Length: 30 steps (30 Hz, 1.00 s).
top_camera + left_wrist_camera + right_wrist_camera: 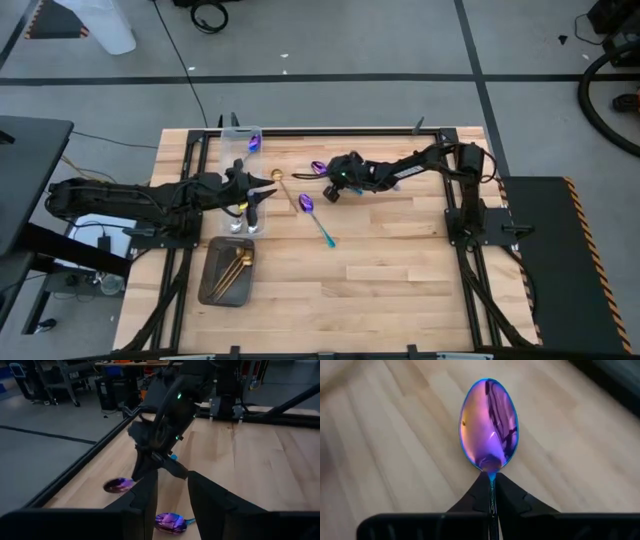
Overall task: Sort silverware by color (type)
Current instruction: Put the purple spoon into the top transparent bin
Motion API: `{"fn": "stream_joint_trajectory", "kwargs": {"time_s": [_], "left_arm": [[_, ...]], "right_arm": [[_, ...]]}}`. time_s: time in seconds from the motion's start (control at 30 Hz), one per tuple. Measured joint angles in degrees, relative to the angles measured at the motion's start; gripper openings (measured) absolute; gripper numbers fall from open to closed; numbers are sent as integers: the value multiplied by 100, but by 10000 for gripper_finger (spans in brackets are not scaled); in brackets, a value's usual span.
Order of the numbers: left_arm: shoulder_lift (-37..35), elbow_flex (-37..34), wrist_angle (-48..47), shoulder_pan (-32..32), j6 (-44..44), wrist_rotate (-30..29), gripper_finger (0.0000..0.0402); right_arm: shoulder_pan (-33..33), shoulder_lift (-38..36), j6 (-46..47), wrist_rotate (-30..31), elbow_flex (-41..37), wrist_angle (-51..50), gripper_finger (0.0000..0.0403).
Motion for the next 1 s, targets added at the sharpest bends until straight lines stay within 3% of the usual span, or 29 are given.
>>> {"fn": "stream_joint_trajectory", "kwargs": {"time_s": [0.33,0.47,0.73,1.0], "left_arm": [[95,0,41,0,-821,28,117],[166,2,33,0,-851,26,117],[164,2,45,0,-851,26,117],[340,6,125,7,-846,24,117]], "right_arm": [[520,-547,-543,377,24,828,8],[661,-648,-785,687,26,779,6],[639,-681,-770,704,26,651,8],[156,-414,-422,-331,20,606,72]]}}
